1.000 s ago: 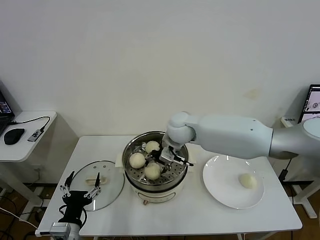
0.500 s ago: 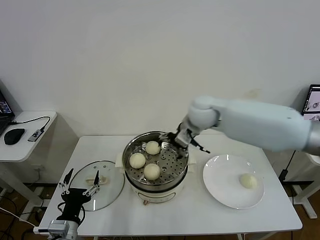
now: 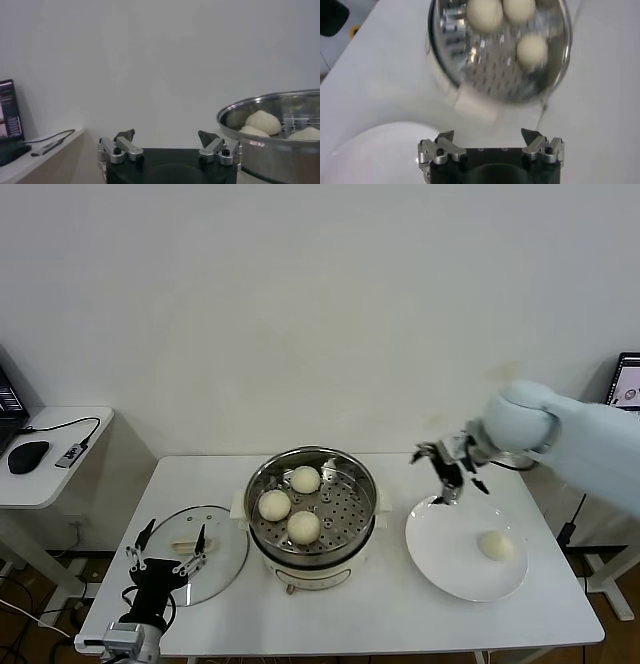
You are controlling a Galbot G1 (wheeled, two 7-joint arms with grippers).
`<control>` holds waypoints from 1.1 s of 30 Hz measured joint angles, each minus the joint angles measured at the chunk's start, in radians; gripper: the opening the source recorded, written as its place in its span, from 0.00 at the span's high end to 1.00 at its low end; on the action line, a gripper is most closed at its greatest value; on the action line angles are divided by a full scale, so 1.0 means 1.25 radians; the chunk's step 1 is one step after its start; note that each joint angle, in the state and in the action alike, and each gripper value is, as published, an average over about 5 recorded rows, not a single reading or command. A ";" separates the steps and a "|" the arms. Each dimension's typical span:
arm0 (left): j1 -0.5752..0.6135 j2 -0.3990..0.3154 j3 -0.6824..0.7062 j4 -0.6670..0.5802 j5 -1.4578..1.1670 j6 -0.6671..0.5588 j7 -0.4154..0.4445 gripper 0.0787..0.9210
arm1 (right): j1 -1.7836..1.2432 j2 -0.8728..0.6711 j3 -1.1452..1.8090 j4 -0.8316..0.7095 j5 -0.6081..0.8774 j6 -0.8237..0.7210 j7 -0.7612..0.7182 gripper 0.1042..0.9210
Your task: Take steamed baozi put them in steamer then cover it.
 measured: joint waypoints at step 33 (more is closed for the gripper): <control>0.019 -0.006 -0.012 -0.004 0.011 0.000 0.001 0.12 | -0.578 -0.005 0.476 -0.267 -0.224 0.037 -0.003 0.12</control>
